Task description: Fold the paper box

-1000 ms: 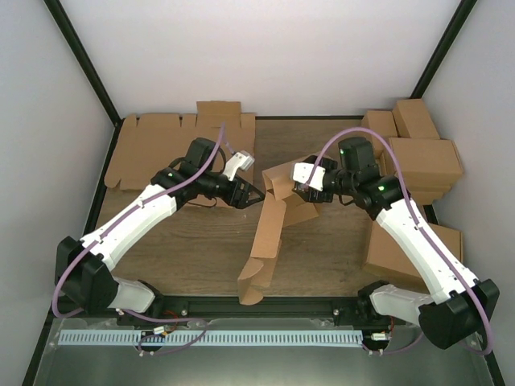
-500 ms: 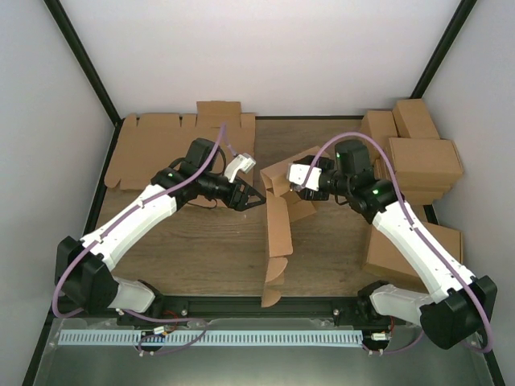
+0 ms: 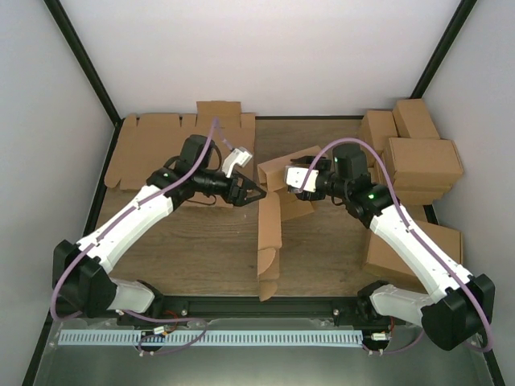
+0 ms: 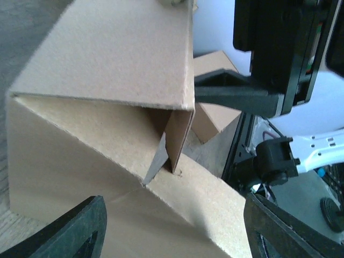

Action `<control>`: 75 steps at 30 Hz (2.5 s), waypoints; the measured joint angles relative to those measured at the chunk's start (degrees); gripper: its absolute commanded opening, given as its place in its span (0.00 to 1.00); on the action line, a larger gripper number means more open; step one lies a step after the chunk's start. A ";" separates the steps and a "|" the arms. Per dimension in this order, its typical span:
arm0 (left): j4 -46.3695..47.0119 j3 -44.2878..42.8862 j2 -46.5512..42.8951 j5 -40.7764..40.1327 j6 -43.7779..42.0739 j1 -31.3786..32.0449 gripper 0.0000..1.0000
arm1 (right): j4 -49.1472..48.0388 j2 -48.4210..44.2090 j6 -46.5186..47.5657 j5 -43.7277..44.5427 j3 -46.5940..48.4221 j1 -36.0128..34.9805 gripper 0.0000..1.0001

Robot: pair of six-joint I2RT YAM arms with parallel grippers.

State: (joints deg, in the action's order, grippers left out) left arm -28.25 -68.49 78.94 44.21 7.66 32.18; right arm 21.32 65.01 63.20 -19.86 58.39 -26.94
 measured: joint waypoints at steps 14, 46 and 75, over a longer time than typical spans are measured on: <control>7.72 -0.83 -7.93 -17.42 6.38 -0.44 0.97 | -0.74 -0.15 0.15 0.85 -0.22 -0.15 0.68; 11.34 -8.87 7.72 -12.92 10.08 -1.88 0.92 | -5.70 0.20 1.22 2.56 -2.51 -0.50 0.62; 13.60 -12.96 17.03 -1.86 9.66 -2.75 0.82 | -15.50 1.14 -0.11 10.05 -7.17 -4.15 0.70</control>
State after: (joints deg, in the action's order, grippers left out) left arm -14.66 -81.45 95.96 42.35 17.32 29.43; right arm 5.82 66.15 63.09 -9.80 51.22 -31.09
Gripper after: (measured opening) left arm 0.826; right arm 0.698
